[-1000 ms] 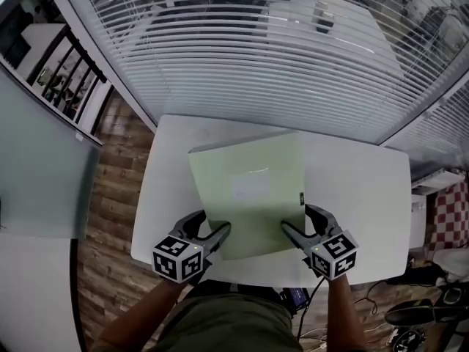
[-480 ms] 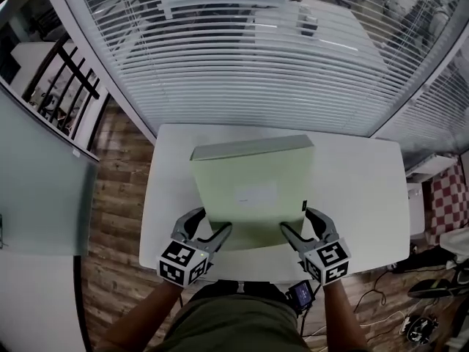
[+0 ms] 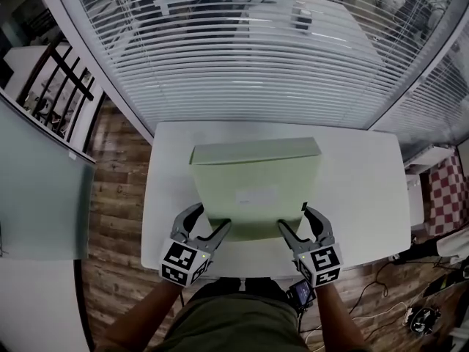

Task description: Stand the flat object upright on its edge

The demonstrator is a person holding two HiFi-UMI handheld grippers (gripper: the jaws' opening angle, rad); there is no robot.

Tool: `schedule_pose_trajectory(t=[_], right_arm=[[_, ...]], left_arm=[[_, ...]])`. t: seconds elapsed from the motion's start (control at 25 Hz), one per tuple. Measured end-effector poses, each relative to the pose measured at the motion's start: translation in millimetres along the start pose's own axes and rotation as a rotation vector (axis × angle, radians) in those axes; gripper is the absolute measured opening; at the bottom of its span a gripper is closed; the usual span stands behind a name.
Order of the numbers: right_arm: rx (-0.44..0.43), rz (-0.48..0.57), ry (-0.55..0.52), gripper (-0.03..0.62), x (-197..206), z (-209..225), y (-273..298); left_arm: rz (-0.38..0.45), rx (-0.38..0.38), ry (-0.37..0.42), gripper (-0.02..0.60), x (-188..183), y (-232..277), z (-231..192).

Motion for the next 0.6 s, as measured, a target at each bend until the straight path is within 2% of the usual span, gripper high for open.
schedule_pose_trajectory(t=[0.32, 0.6], right_arm=[[0.084, 0.019, -0.066, 0.298, 12, -7, 16], [0.124, 0.027, -0.06, 0.298, 25, -6, 27]], left_arm=[[0.018, -0.021, 0.088, 0.276, 15, 10, -10], [0.044, -0.039, 0.142, 0.276, 16, 18, -10]])
Point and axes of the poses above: the fingertips, and each gripper's own axes: y forward along the fingers, z to its right, x out of its underside, the point moved 4 cm from there along -y, backward along the fingers, and after that the axes turned 6 degrees about -x, right-handed, at the moved point
